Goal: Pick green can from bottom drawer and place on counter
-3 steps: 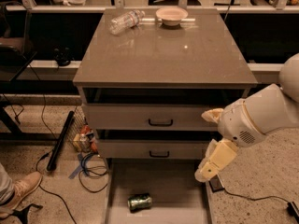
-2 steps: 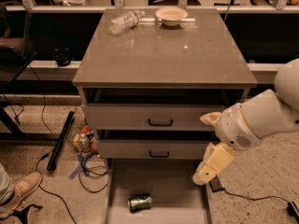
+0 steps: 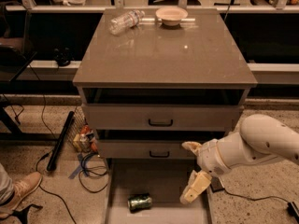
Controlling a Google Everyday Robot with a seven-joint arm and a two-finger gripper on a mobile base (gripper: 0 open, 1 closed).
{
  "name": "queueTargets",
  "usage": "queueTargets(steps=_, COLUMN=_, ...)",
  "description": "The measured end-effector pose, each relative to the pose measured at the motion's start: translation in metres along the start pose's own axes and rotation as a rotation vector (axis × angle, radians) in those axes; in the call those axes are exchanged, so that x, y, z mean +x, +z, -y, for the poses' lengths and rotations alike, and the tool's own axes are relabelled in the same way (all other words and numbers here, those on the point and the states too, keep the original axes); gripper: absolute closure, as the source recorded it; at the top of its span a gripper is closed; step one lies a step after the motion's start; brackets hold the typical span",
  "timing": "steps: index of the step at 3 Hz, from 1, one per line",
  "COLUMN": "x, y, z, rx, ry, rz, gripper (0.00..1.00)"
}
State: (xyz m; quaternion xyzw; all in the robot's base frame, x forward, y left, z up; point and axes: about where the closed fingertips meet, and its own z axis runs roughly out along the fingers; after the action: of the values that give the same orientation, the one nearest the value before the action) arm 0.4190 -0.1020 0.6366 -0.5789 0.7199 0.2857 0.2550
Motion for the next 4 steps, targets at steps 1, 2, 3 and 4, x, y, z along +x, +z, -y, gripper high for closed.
queueTargets(steps=1, x=-0.002, y=-0.002, z=0.0, rx=0.004, ry=-0.002, rz=-0.002, gripper=0.0)
queueTargets(steps=2, x=0.009, y=0.009, z=0.002, rx=0.01, ry=0.005, rz=-0.02, gripper=0.0)
queueTargets(steps=3, x=0.045, y=0.042, z=0.014, rx=0.024, ry=0.005, rz=-0.07, gripper=0.0)
queueTargets(steps=4, x=0.086, y=0.081, z=0.037, rx=0.04, ry=-0.011, rz=-0.087, gripper=0.0)
